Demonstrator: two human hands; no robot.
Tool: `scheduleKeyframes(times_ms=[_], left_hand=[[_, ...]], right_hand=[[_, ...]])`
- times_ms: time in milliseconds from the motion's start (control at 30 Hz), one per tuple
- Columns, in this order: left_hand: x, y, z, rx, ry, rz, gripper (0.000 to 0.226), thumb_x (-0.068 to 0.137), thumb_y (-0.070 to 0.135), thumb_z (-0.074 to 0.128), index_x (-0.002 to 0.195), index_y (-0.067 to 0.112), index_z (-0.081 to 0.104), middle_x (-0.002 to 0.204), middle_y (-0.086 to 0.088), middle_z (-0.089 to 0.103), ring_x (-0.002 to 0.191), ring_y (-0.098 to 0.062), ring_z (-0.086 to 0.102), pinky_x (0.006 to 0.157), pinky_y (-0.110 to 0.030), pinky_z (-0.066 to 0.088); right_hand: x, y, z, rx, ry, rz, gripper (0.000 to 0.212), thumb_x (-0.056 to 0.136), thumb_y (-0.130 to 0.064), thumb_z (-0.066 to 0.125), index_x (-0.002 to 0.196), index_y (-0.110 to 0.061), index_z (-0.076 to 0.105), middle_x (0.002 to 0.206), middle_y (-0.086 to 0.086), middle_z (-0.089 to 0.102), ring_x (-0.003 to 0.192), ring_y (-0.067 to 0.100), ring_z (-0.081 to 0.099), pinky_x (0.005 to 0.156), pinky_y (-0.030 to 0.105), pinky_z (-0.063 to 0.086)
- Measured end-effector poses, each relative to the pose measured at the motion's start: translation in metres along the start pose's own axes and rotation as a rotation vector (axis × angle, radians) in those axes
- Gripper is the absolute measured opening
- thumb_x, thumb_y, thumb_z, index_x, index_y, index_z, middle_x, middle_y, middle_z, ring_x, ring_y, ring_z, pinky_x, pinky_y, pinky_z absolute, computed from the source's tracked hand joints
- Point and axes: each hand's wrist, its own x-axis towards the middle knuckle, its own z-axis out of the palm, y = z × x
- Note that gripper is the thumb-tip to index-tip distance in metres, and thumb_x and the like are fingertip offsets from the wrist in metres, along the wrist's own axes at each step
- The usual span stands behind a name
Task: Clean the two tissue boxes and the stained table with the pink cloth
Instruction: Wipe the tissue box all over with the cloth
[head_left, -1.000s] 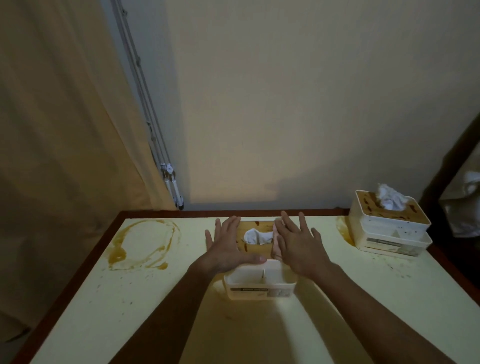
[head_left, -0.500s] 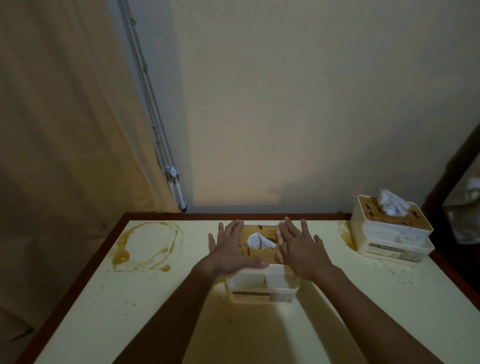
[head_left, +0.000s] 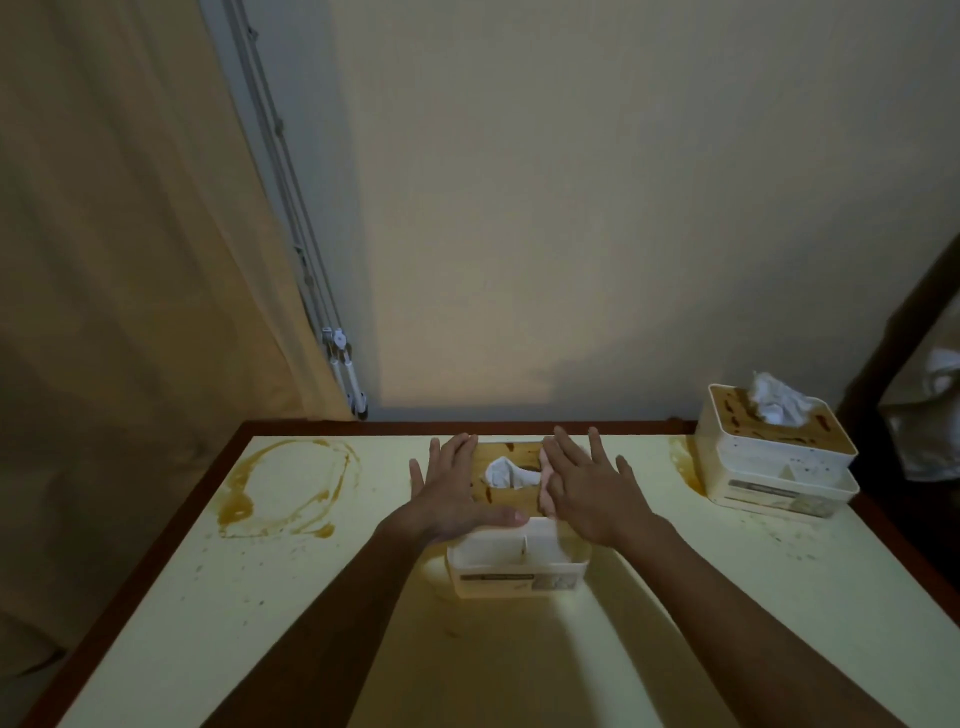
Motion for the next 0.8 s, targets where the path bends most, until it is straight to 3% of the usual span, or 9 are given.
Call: scheduleKeyframes(times_ms=[333, 567, 800], left_hand=[[-0.004, 0.006, -0.003, 0.032, -0.014, 0.001, 0.123, 0.067, 0.075, 0.066, 0.155, 0.022, -0.002, 0.163, 0.006, -0.009, 0.148, -0.027, -0.02, 0.117, -0.056, -0.013], [-0.002, 0.002, -0.003, 0.033, -0.022, 0.006, 0.125, 0.065, 0.078, 0.065, 0.155, 0.024, -0.002, 0.163, 0.008, -0.009, 0.149, -0.026, -0.02, 0.117, -0.056, -0.014], [-0.001, 0.001, -0.001, 0.012, -0.017, 0.008, 0.124, 0.067, 0.076, 0.067, 0.155, 0.024, -0.002, 0.163, 0.007, -0.01, 0.148, -0.026, -0.021, 0.117, -0.055, -0.014]], right_hand=[[-0.022, 0.001, 0.007, 0.041, 0.012, -0.082, 0.055, 0.11, -0.036, 0.017, 0.162, -0.026, 0.003, 0.169, -0.008, -0.01, 0.155, 0.027, -0.016, 0.124, 0.052, 0.008], [0.012, 0.009, -0.004, 0.048, -0.003, -0.027, 0.058, 0.109, -0.038, 0.015, 0.162, -0.023, -0.005, 0.168, -0.003, -0.018, 0.152, 0.033, -0.025, 0.122, 0.057, 0.005], [-0.036, 0.003, 0.007, 0.008, -0.004, -0.079, 0.056, 0.11, -0.037, 0.015, 0.162, -0.025, -0.001, 0.169, -0.006, -0.014, 0.155, 0.026, -0.018, 0.125, 0.048, 0.008]])
